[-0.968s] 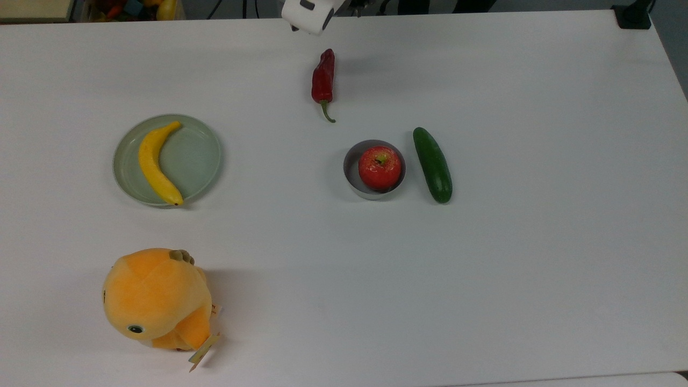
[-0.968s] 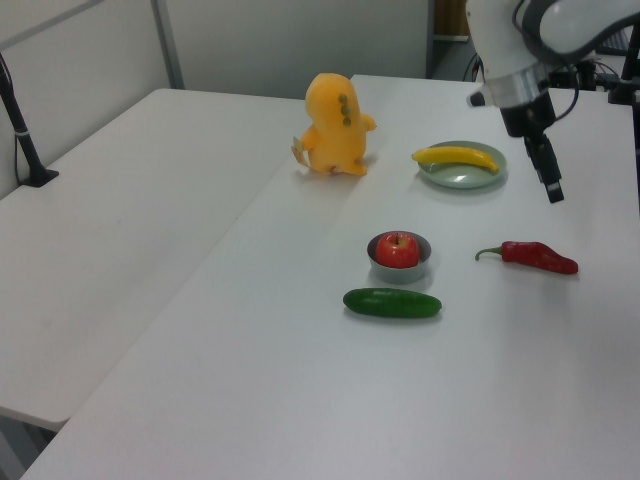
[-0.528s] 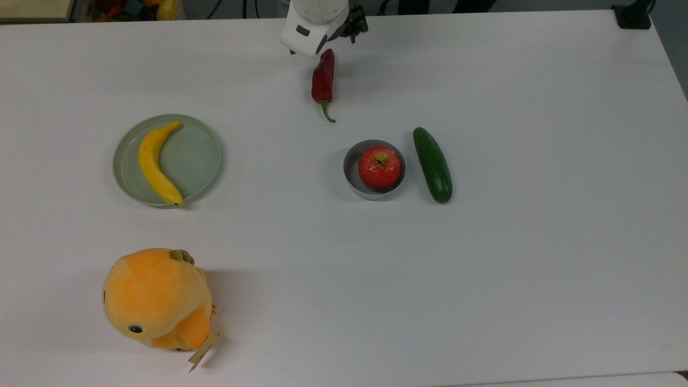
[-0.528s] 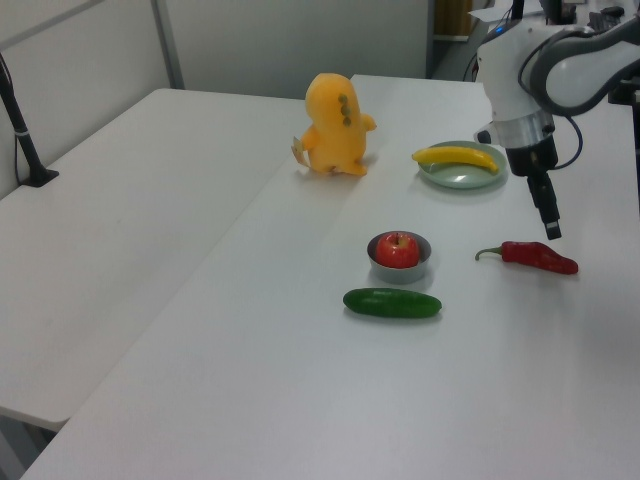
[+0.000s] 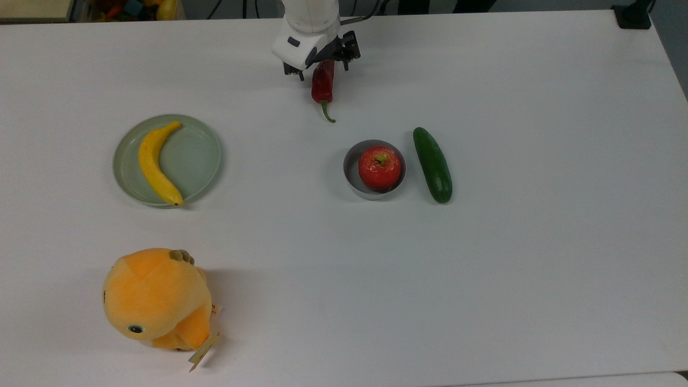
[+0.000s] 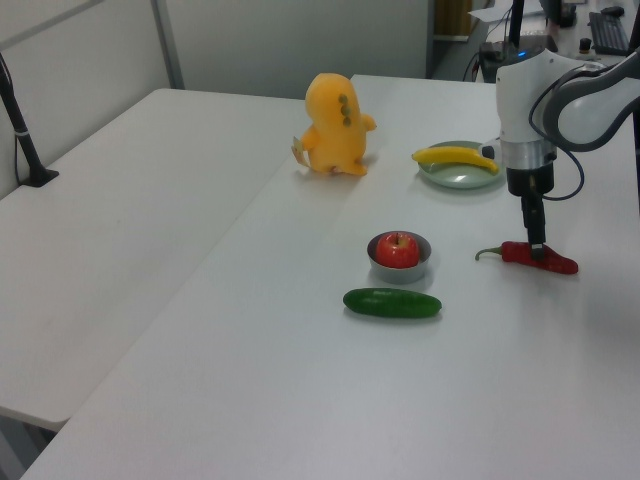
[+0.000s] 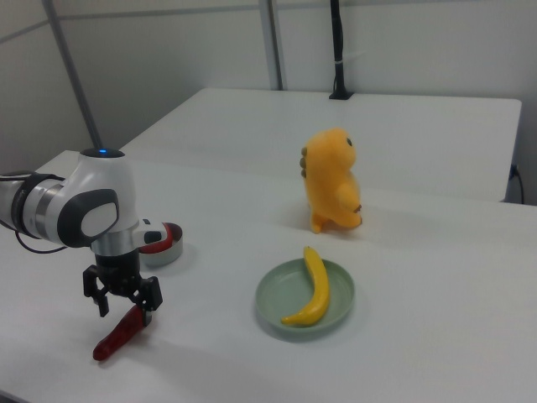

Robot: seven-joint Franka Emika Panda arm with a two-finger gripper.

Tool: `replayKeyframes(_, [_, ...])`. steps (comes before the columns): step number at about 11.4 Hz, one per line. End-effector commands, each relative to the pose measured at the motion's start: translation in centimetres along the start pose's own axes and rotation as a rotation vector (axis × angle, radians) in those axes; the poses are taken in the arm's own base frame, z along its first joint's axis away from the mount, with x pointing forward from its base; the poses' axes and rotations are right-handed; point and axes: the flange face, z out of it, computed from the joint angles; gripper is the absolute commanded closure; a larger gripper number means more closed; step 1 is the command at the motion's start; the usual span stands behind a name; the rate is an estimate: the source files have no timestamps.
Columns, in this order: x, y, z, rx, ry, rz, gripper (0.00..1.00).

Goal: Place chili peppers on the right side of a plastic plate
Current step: 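Move the gripper down over the red chili pepper, then close the gripper on the red chili pepper's stem end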

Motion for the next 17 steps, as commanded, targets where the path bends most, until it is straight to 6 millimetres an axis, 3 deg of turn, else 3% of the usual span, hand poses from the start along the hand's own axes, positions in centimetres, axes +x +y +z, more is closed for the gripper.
replayKeyframes(1, [0.2,0.8,0.1,0.001,0.060,0.037,0.17])
replayKeyframes(9, [0.0,0.8,1.5,-0.002,0.038,0.031,0.42])
replayKeyframes(12, [0.1,0.8,1.3,-0.004,0.039,0.030,0.73])
replayKeyframes(13, [0.1,0.9,1.1,-0.005,0.041,0.030,0.78])
replayKeyframes(17, [0.5,1.4,-1.3,0.000,0.050,0.040,0.78])
